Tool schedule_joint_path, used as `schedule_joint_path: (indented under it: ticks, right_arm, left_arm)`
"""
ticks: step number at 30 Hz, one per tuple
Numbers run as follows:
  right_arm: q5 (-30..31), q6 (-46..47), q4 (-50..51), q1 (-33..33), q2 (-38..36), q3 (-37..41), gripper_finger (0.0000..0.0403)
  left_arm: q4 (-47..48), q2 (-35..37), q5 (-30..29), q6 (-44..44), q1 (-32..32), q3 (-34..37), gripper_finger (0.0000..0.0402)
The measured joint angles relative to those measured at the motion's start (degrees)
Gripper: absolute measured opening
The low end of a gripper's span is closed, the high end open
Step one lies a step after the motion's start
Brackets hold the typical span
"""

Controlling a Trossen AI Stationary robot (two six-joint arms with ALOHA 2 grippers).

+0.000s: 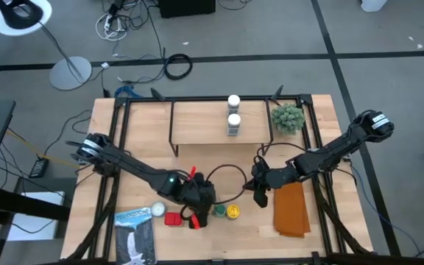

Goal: Shelf spices
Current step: Put the gold seasoning bottle on the shelf

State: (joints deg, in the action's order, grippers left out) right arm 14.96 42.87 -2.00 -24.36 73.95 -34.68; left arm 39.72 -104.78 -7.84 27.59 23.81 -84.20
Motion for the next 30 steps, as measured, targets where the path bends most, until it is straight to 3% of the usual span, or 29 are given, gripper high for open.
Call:
schedule_joint_path:
  ticks: [18, 30]
  right_arm:
    - [-0.5, 0.0, -0.2, 0.0, 0.0, 0.0, 0.0003]
    - [-0.6, 0.0, -0.5, 0.0, 0.0, 0.0, 0.0004]
  left_arm:
    - [0.4, -4.5, 2.1, 1.1, 0.3, 0.0, 0.036]
    - [-1.1, -4.5, 1.5, 1.0, 0.3, 0.0, 0.0299]
